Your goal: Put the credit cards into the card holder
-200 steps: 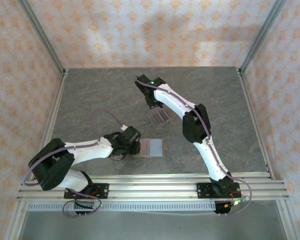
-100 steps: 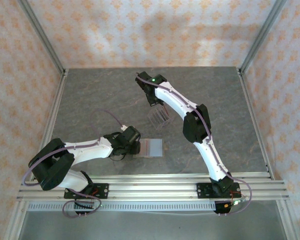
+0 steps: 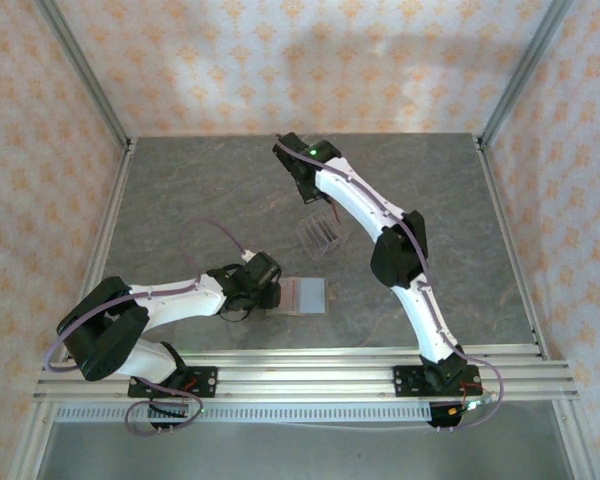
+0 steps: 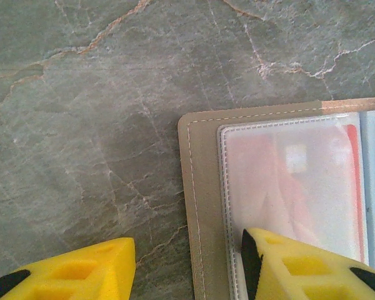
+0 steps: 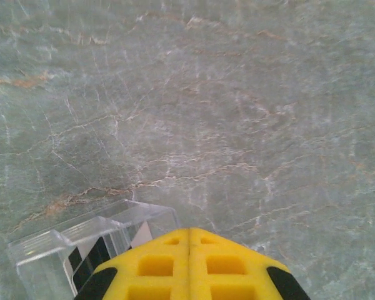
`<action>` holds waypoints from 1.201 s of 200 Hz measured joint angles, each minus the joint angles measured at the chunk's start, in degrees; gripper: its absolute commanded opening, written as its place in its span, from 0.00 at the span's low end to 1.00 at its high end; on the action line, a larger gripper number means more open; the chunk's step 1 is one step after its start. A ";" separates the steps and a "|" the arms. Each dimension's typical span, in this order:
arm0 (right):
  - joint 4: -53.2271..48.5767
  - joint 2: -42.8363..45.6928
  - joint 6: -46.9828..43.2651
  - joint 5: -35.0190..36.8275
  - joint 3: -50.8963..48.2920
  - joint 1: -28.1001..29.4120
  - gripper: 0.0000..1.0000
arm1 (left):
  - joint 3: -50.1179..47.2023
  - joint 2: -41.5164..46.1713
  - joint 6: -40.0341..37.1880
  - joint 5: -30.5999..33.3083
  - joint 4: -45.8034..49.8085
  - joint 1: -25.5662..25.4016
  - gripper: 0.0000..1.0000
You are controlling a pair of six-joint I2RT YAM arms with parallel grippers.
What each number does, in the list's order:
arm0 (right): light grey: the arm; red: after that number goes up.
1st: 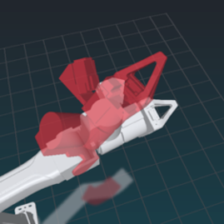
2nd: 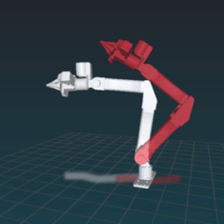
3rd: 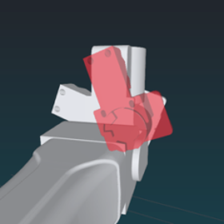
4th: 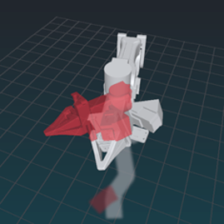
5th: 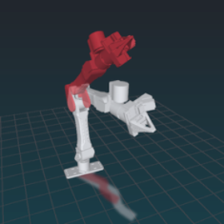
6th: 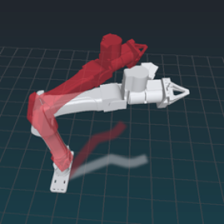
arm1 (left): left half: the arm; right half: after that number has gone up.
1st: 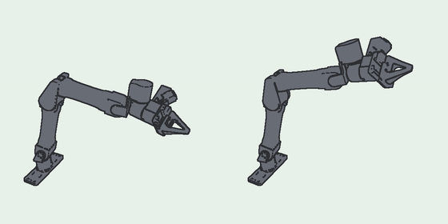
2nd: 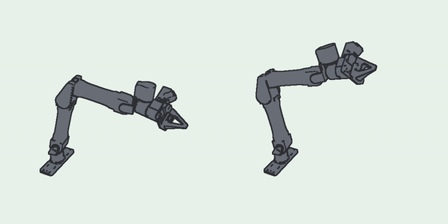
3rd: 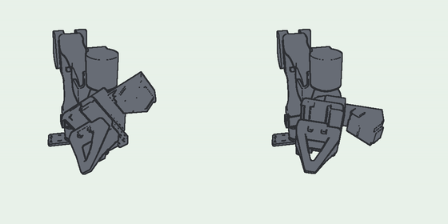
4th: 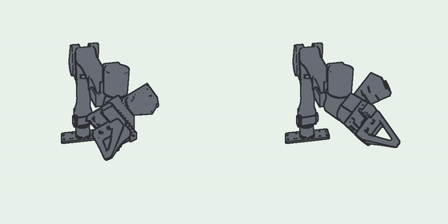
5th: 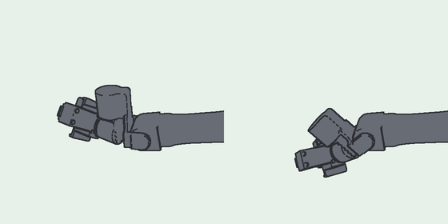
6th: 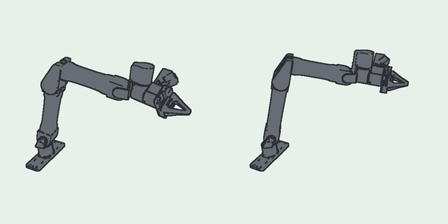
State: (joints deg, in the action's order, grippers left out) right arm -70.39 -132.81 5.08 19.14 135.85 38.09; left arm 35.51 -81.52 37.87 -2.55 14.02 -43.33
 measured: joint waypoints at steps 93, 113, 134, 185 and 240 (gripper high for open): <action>13.68 30.16 5.11 -11.17 -34.01 7.28 0.00 | 0.00 0.52 -0.24 -0.09 0.48 0.00 0.49; 21.33 37.27 8.55 -16.81 -48.15 8.50 0.00 | 0.00 0.52 -0.31 -0.09 0.50 0.00 0.49; 29.03 41.22 12.66 -21.81 -58.88 9.77 0.00 | 0.00 0.52 -0.33 -0.09 0.50 0.00 0.50; 49.27 45.00 23.19 -31.15 -78.75 10.62 0.00 | 0.00 0.52 -0.28 -0.07 0.50 0.00 0.49; 60.96 45.13 29.29 -32.52 -84.87 10.91 0.00 | 0.00 0.52 -0.26 -0.07 0.50 0.00 0.49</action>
State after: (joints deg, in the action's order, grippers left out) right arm -9.43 -87.68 34.37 -13.39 50.98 48.99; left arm 35.51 -80.99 37.60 -2.61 14.52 -43.33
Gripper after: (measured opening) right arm 0.044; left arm 0.492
